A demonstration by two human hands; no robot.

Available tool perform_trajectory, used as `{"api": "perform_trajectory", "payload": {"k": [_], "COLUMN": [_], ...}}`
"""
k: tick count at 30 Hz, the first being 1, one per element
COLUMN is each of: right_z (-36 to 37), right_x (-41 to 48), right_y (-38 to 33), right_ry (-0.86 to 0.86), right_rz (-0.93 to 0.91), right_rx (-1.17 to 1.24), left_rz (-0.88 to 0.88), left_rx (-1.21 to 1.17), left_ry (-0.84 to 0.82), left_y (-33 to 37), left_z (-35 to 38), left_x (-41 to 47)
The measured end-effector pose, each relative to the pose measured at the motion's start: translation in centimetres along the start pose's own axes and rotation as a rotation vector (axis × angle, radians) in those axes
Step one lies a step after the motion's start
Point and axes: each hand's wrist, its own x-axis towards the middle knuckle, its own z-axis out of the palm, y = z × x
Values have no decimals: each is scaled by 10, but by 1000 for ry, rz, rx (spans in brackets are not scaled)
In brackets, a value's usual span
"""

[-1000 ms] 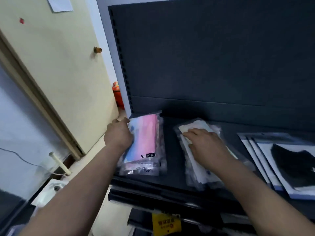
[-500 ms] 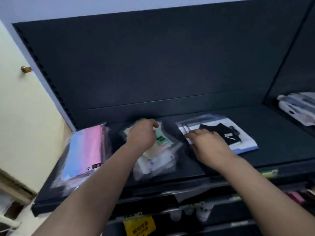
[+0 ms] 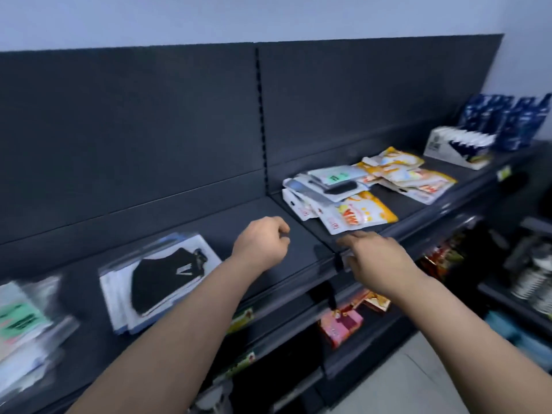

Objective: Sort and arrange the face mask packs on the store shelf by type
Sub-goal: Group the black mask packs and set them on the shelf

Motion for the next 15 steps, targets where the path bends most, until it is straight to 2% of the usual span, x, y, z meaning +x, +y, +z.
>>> {"api": "perform_trajectory", "payload": {"k": [6, 15], "right_z": [8, 17], "right_x": [12, 93], "right_y": [78, 138], "right_ry": [15, 9], "right_rz": [108, 151], "right_rx": [37, 42], "left_rz": [57, 51], "left_rx": [8, -26], "left_ry": [-65, -28], "left_y": [61, 85], "left_z": [41, 65], "left_x": [56, 174]}}
